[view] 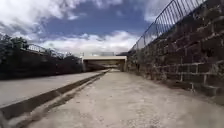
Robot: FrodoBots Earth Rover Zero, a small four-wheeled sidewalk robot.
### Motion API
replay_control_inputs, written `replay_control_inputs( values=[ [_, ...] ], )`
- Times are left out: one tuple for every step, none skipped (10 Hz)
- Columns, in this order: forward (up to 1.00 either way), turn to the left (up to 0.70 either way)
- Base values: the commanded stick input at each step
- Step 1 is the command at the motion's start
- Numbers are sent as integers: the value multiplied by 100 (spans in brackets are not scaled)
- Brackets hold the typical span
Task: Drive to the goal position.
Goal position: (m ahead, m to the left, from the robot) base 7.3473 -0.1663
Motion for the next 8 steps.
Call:
replay_control_inputs(
  values=[
    [100,0],
    [100,-20],
    [100,-9],
    [100,0],
    [100,0],
    [100,0],
    [100,0],
    [100,0]
  ],
)
